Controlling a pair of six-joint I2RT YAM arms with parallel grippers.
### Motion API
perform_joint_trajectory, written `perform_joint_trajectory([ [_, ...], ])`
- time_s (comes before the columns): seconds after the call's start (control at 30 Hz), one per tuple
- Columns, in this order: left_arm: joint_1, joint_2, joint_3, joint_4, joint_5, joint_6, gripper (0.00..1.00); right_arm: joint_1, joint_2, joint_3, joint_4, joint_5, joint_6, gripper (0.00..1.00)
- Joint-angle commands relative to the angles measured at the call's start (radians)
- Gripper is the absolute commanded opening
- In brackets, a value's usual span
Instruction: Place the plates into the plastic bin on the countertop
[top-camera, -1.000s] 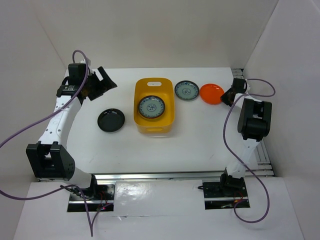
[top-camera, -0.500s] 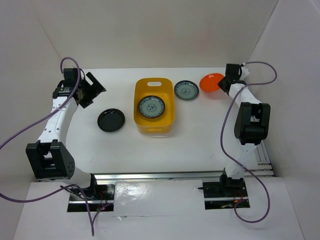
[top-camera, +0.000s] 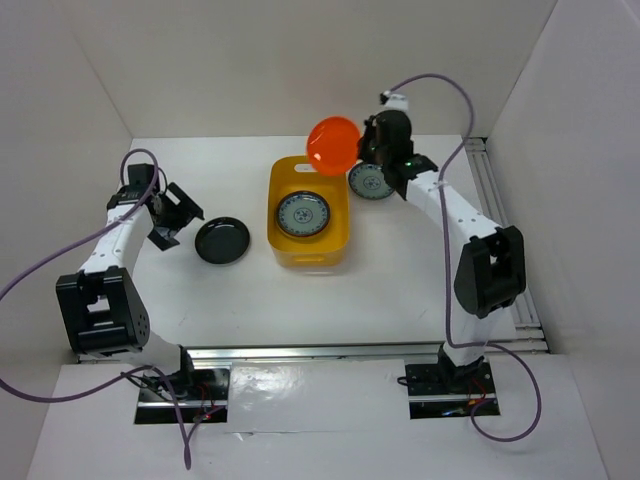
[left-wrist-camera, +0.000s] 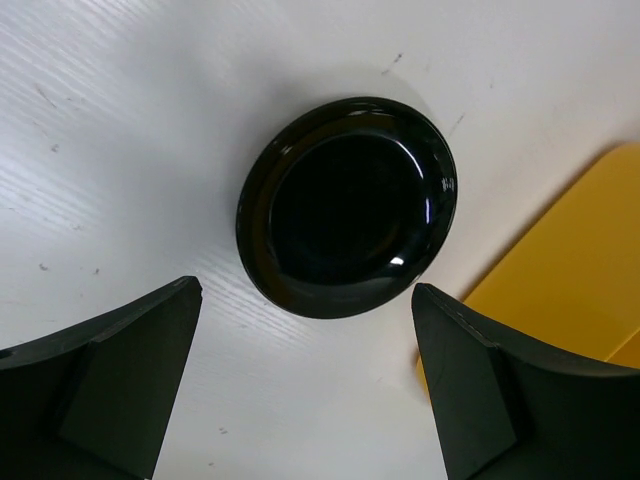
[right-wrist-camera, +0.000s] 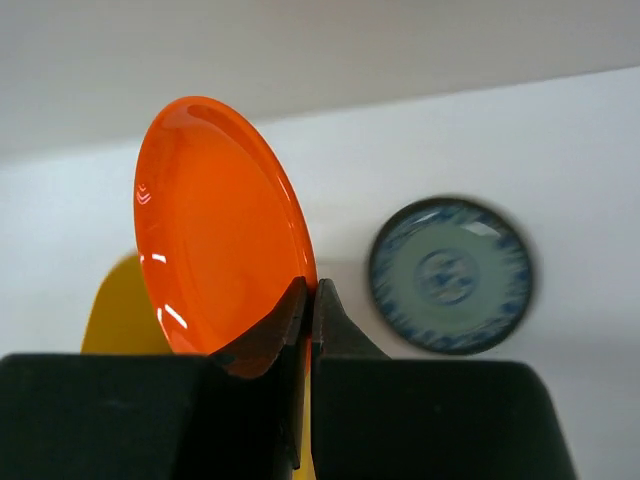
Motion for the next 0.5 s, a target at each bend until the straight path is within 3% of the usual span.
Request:
perform_joint_trajectory([
  [0.0,0.021,-0.003,0.019,0.012,0.008,0.028,1.0,0.085,-0.025,-0.039,0.057,-0.185,-0.122,0.0],
  [0.13,0.033,0.017,0.019,0.012,0.048,0.038,1.0,0.168,-0.016,-0.059,0.013,-0.168,-0.162,0.0],
  [0.3,0.043,0.017,-0.042,0.148,0.226,0.08,1.0,0.212,0.019,-0.073,-0.007,-0.193,-0.171,0.0],
  [0.47,0.043,0.062,-0.076,0.167,0.226,0.08,1.0,0.234,0.087,-0.054,-0.029,-0.18,-0.171,0.0],
])
